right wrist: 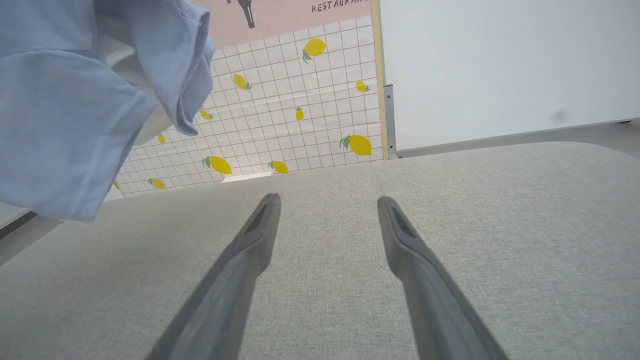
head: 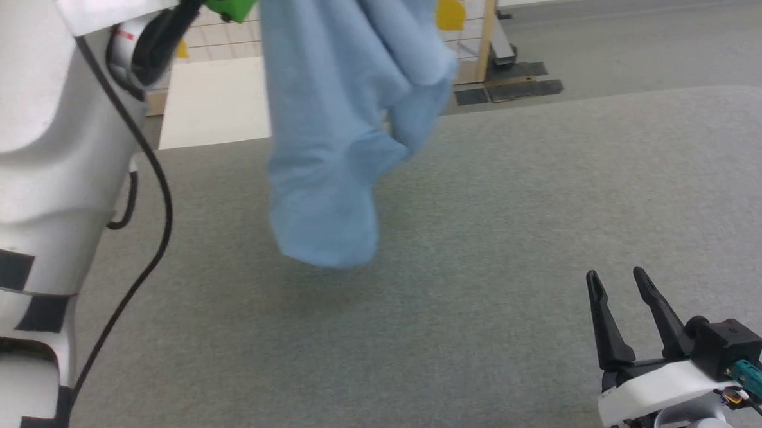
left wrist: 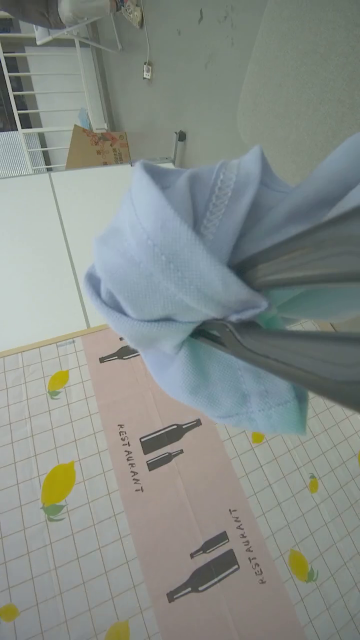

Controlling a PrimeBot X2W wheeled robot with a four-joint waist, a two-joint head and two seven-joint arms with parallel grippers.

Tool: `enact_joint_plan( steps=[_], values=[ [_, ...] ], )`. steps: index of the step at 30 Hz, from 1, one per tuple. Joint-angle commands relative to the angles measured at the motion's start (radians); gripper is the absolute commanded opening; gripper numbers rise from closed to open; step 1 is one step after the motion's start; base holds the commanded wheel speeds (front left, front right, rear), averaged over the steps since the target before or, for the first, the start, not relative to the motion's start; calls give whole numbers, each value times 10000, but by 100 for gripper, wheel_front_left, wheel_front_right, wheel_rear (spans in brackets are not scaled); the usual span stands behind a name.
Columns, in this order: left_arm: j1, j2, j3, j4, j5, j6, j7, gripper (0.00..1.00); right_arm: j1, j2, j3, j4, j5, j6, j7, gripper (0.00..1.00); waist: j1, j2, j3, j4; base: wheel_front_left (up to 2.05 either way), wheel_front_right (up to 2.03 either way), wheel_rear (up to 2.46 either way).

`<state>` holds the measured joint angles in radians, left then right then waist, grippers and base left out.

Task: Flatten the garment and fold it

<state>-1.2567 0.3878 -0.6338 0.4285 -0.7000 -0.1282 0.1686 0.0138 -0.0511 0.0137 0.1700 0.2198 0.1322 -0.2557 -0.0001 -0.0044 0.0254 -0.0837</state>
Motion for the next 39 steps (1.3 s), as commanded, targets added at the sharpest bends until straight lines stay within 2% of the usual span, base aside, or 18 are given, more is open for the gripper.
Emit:
enact_joint_plan(
  steps=[1,10,16,24,29,30,31,32,39],
  values=[
    [-86,-98,-55,-79,-109,-15,33,0,121,9,-20,-47,30,-15,-60,100,1,44,123,-322,0,0,0],
    [1519,-515,-923,-27,-455,-19,170,0,134,9,-126,-157,-5,-15,-60,100,1,44,478,-373,0,0,0],
    [3233,-821,-2061,599,-496,-22,284,0,92,9,-99,-186,-67,-15,-61,100,1,44,695,-322,0,0,0],
    [5033,-1098,-3947,1618,-849,-23,1607,0,89,9,-40,-221,-111,-15,-61,100,1,44,895,-276,0,0,0],
    [5252,-1066,-4471,1813,-1315,-24,2367,0,103,9,-96,-214,-203,-15,-61,100,1,44,870,-152,0,0,0],
    [5212,-1051,-4486,1804,-1363,-24,2392,15,106,9,-103,-207,-236,-15,-61,100,1,44,853,-120,0,0,0],
    [5165,-1032,-4499,1804,-1406,-24,2451,68,112,9,-109,-201,-285,-15,-61,100,1,44,826,-83,0,0,0],
    [5080,-1010,-4480,1800,-1440,-24,2496,100,125,9,-134,-191,-313,-15,-61,100,1,44,795,-37,0,0,0],
    [4638,-944,-3473,1240,-2163,194,2022,100,218,9,-293,-145,-379,-15,-61,100,1,44,506,226,0,0,0]
  ],
)
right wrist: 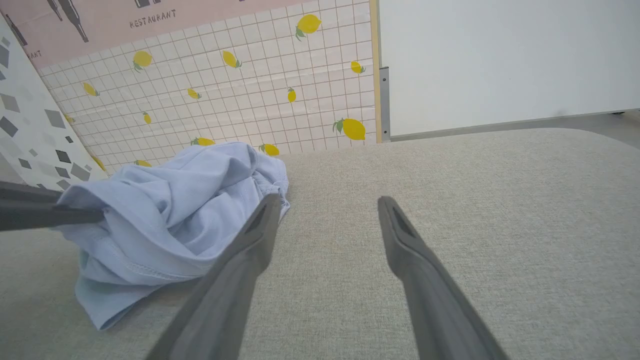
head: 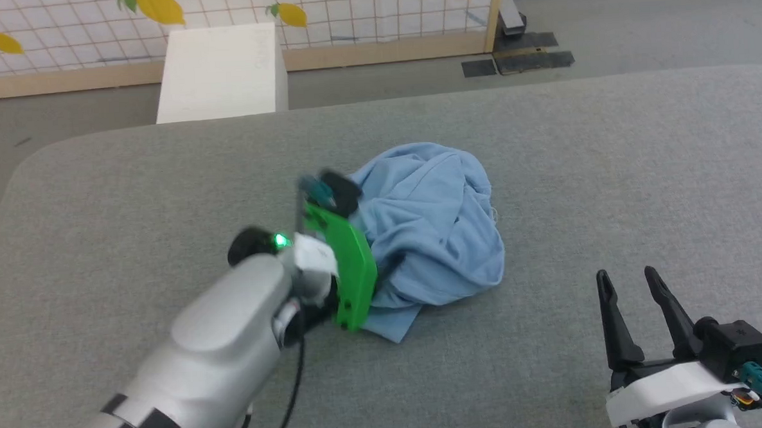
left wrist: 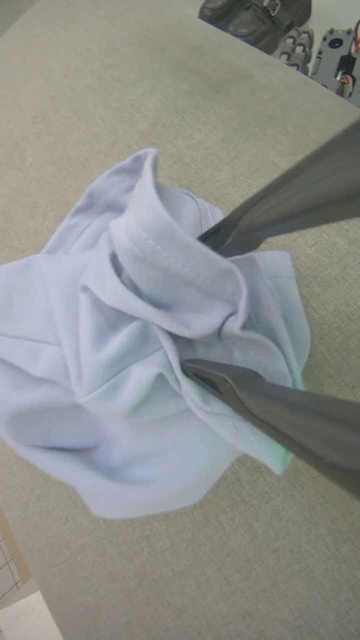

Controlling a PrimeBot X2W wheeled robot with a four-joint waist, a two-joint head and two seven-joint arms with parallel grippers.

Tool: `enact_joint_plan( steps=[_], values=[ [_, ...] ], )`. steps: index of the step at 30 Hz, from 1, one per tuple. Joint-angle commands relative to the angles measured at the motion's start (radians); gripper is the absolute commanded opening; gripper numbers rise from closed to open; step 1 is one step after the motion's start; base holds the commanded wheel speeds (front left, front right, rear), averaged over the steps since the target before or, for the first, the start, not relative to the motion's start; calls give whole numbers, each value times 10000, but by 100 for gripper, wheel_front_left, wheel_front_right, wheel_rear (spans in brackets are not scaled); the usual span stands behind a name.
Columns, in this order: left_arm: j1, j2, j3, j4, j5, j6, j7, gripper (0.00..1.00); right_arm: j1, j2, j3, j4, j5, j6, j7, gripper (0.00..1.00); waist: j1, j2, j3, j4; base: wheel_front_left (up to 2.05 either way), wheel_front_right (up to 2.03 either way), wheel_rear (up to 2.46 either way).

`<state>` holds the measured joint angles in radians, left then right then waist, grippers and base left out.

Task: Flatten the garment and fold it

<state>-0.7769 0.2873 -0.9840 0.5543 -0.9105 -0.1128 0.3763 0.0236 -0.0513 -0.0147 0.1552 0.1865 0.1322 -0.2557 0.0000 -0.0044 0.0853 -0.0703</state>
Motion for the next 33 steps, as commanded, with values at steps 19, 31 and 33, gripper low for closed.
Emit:
enact_joint_plan(
  steps=[19,31,33],
  values=[
    [764,2563,3418,-1731,506,1499,-5844,100,144,11,-280,63,-198,-15,-61,100,0,44,-749,690,0,0,0],
    [4377,2945,6220,-3376,1147,2526,-6377,100,287,11,-477,-3,-350,-15,-61,100,0,44,-1007,980,0,0,0],
    [5034,2752,6656,-3704,1345,2552,-6378,100,311,11,-490,-10,-370,-15,-61,100,0,44,-1056,1012,0,0,0]
  ],
)
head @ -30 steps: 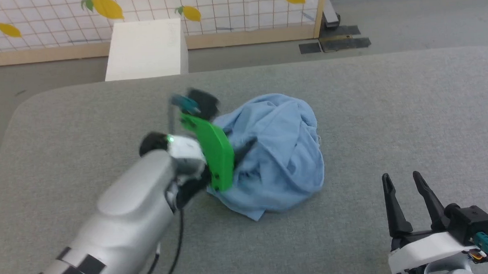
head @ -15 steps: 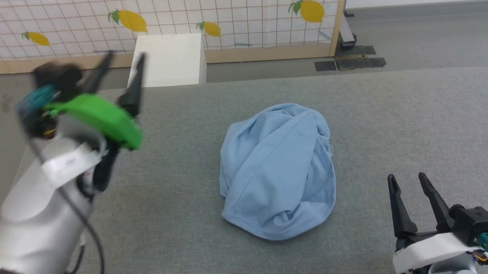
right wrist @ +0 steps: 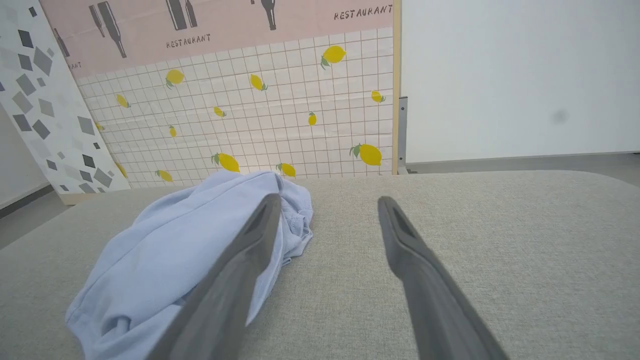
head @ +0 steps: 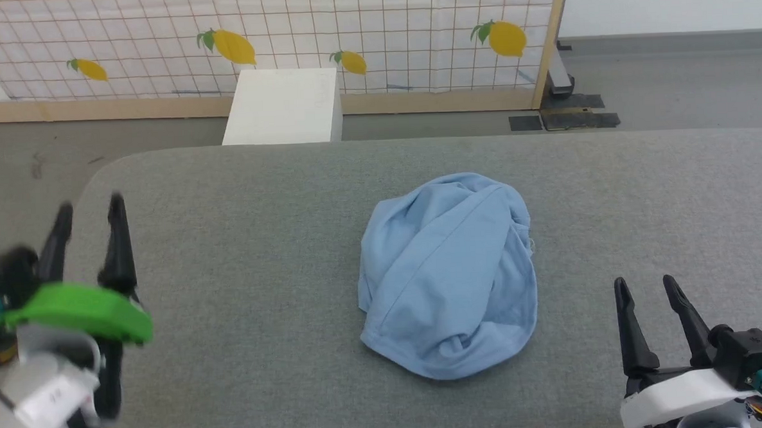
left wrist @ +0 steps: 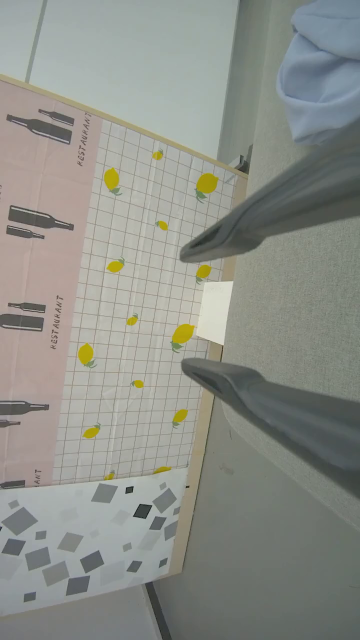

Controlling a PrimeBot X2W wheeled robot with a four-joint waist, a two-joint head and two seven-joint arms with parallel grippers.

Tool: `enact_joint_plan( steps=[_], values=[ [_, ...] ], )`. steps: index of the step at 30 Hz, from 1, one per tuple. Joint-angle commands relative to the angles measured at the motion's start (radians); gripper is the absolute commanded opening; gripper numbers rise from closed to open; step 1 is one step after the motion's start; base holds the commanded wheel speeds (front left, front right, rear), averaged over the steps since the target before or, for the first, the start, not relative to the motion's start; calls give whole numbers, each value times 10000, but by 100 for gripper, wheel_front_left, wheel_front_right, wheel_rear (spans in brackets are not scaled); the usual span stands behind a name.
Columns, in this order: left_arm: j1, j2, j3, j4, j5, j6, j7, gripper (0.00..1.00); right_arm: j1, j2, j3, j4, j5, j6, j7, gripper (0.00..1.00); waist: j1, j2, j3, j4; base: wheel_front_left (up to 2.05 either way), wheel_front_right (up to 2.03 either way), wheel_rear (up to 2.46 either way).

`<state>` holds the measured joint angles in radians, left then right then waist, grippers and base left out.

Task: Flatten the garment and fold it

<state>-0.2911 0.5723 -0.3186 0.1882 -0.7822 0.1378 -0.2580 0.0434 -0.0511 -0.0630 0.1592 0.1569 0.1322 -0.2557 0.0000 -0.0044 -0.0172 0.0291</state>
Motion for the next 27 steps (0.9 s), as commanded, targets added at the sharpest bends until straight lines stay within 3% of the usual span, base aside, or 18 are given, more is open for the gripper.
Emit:
enact_joint_plan(
  steps=[1,9,27],
  values=[
    [464,-181,154,-149,143,59,-35,100,124,9,0,-48,-83,-15,-61,100,0,44,-53,22,0,0,0],
    [2133,-874,421,-362,585,-169,-36,100,297,9,64,2,-69,-15,-61,100,0,44,-287,-13,0,0,0],
    [2945,-1428,801,-471,1210,-365,-37,100,479,9,150,51,20,-15,-61,100,0,44,-221,-177,0,0,0]
  ],
)
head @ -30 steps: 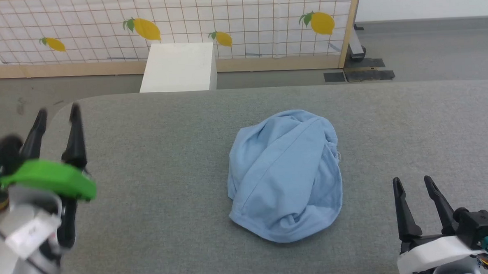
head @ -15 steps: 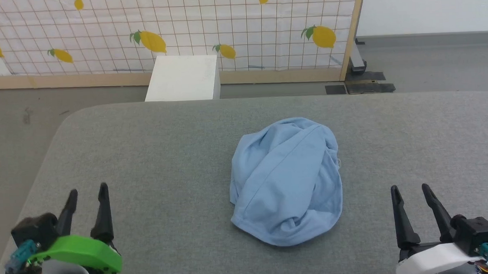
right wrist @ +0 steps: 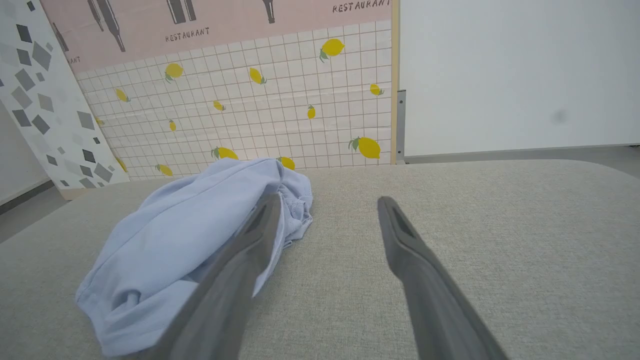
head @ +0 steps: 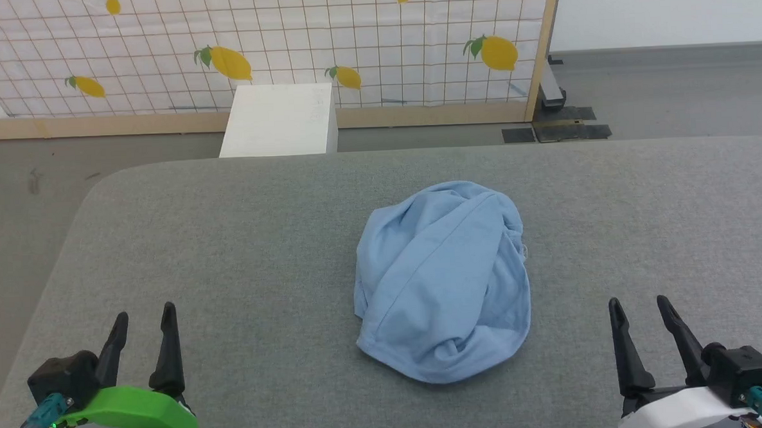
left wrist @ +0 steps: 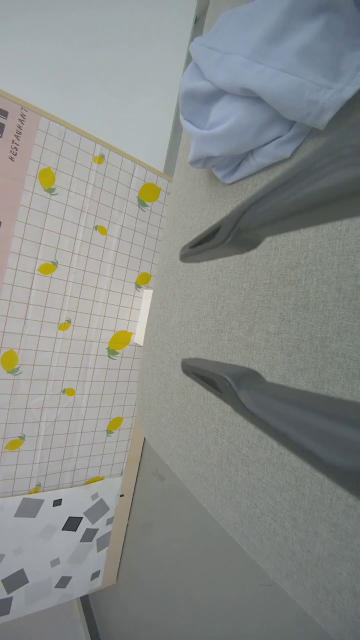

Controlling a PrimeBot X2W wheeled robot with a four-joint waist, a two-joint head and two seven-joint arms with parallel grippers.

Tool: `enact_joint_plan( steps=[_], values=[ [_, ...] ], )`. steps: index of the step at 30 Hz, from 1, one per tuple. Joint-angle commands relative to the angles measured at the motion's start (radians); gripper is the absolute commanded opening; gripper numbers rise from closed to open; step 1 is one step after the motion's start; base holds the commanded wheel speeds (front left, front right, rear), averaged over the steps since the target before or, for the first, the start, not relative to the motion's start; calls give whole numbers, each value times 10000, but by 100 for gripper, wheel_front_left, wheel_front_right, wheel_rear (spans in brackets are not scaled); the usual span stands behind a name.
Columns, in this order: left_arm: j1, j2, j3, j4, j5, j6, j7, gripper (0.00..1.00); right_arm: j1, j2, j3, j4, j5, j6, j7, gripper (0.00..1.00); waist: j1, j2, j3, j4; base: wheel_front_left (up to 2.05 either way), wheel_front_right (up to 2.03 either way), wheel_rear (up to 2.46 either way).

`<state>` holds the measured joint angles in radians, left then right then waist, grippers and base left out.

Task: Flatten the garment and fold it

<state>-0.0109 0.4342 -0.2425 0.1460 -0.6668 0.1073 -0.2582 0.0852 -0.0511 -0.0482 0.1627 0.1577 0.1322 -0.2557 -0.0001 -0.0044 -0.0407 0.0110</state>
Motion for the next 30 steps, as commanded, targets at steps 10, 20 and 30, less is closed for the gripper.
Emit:
enact_joint_plan(
  steps=[10,20,30],
  values=[
    [-139,-55,65,-214,499,-414,-35,100,-1922,9,302,431,-302,-15,2324,100,1,44,628,152,0,0,0],
    [-739,-257,398,-407,892,-1046,-36,100,-4779,9,881,1206,-1050,-15,7992,100,1,44,1812,680,0,0,0],
    [-1410,-529,817,-357,1502,-1758,-36,100,-5437,-179,2092,2069,-1410,-15,11223,100,1,44,2813,1233,0,0,0]
  ],
)
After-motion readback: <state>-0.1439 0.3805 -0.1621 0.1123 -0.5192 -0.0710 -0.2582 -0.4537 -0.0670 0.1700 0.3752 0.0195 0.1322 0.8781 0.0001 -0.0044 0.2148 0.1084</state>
